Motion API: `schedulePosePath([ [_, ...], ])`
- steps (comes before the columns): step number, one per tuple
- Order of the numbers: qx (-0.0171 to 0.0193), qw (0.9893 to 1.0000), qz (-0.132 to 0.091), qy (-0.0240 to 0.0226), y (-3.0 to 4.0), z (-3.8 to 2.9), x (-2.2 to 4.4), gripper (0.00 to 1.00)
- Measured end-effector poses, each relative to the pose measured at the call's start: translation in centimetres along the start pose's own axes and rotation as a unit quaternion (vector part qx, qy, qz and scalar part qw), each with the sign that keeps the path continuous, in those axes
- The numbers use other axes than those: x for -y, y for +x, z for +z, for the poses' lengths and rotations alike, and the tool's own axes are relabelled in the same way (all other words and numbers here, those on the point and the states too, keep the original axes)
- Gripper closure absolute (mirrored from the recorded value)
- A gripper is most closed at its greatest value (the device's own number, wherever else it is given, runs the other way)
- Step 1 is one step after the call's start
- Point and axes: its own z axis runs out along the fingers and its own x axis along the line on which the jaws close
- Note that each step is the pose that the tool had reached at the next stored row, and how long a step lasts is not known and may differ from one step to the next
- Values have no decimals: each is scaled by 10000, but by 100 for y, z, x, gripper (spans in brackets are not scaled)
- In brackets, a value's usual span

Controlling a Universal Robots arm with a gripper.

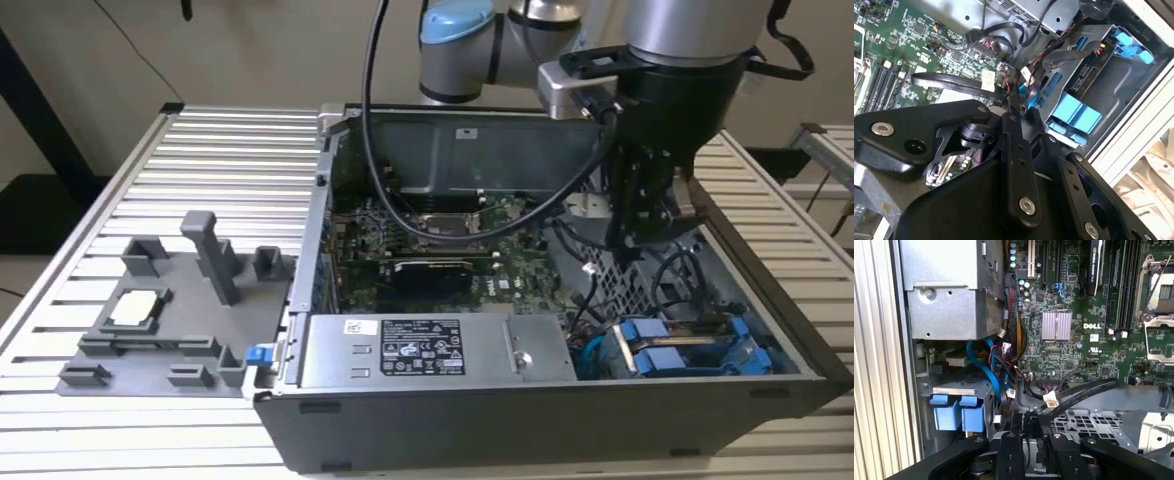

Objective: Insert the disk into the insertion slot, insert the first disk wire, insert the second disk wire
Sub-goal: 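Insert the second disk wire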

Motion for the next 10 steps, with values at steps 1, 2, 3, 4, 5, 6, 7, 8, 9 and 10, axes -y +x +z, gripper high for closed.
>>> schedulePosePath([
  [1, 0, 10000, 1, 7, -2, 6, -5, 73],
  [2, 0, 10000, 1, 11, -2, 10, -8, 73],
  [3, 0, 10000, 1, 11, -2, 10, -7, 73],
  [4, -1, 10000, 1, 11, -2, 10, -8, 73],
  [5, -1, 10000, 1, 12, -2, 10, -7, 73],
  [6, -1, 10000, 1, 12, -2, 11, -7, 73],
  [7, 0, 10000, 1, 12, -2, 11, -8, 73],
  [8, 0, 10000, 1, 12, -2, 11, -8, 73],
  [9, 0, 10000, 1, 12, -2, 11, -8, 73],
  [10, 0, 10000, 1, 11, -2, 12, -8, 73],
])
